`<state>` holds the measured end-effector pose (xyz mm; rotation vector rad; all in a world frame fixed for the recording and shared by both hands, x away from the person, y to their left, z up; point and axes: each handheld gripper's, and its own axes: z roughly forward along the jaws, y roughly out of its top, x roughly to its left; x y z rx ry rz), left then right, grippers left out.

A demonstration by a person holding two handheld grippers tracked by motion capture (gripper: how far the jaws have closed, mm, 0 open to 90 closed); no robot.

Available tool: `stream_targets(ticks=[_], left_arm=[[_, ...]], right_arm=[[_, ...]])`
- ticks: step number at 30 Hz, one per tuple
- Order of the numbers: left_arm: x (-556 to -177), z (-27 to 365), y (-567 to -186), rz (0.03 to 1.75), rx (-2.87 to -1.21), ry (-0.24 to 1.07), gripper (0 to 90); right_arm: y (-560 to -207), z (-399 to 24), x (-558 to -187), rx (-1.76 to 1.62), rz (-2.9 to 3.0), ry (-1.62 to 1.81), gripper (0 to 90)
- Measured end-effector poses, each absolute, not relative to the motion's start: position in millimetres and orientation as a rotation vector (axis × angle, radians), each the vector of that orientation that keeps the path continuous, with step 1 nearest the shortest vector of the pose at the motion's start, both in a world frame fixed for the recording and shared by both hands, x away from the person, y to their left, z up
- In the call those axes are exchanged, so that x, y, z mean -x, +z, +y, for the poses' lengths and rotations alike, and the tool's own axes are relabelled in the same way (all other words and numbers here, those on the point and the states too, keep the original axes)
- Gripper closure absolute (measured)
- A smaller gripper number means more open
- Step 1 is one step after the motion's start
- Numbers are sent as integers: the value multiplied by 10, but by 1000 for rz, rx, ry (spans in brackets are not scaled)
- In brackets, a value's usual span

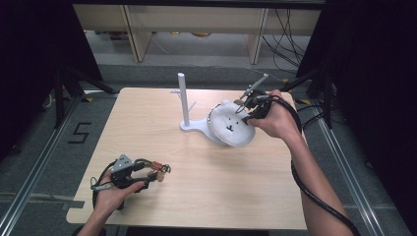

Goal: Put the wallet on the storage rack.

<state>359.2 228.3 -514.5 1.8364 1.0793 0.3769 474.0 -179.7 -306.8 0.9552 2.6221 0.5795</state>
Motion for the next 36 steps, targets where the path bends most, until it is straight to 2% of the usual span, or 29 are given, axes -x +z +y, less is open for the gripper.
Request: stream_targets(ticks=[22,36], left_arm=[[-3591,2292,-5156,1088,-1840,379,277],[-3589,2294,-5172,1088,-1840,375,276]], right_arm=[[-3023,-1763,-4914,-880,2566,599,815],[-3139,-1683,-5087,-834,2553,594,815]])
